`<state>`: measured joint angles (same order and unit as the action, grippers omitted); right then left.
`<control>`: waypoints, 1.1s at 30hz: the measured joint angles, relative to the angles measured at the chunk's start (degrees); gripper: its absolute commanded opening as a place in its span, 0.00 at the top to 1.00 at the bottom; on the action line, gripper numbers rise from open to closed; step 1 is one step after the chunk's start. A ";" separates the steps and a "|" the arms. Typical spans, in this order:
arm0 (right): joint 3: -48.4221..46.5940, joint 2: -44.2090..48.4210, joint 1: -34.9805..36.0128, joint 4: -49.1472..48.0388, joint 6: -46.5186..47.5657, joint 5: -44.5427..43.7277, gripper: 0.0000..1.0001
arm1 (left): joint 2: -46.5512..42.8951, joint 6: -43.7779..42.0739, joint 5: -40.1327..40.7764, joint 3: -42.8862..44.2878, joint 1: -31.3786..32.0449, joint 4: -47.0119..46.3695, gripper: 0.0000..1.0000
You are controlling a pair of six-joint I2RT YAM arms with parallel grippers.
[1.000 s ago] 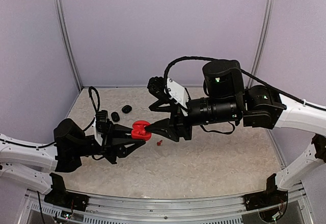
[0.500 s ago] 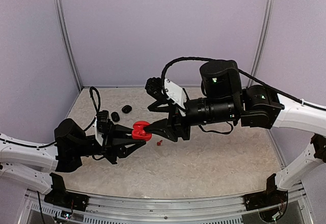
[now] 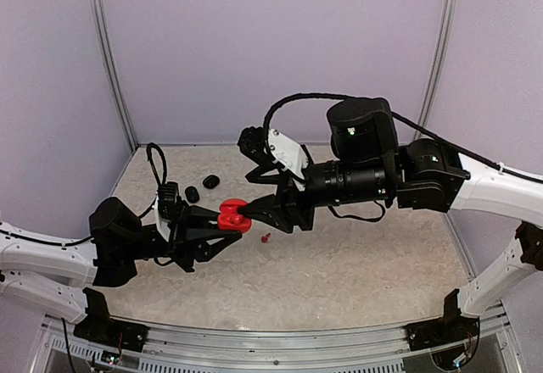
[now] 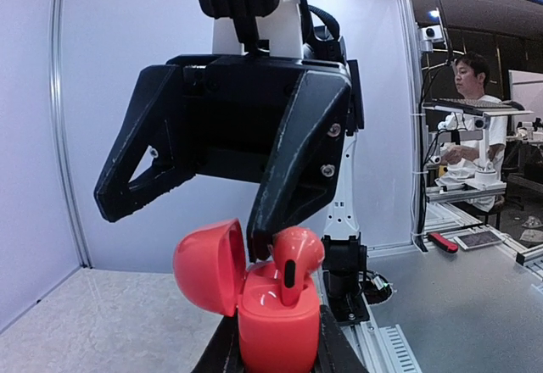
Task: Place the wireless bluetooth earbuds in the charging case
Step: Adjust the left earbud in the left side groove of the charging case.
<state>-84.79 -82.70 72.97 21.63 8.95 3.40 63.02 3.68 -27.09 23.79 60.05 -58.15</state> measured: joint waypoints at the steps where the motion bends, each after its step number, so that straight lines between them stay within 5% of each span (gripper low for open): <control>1: 0.02 0.24 0.00 0.24 -0.13 -0.11 0.38 | 0.02 0.11 0.09 0.00 -0.09 -0.44 1.00; 33: -0.02 0.76 0.00 2.40 -0.98 0.63 0.38 | 0.37 0.09 0.33 0.00 -0.22 -1.62 1.00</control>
<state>-84.82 -81.93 72.97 24.03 7.97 4.03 63.40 3.77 -26.76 23.79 59.83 -59.77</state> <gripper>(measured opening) 0.618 0.215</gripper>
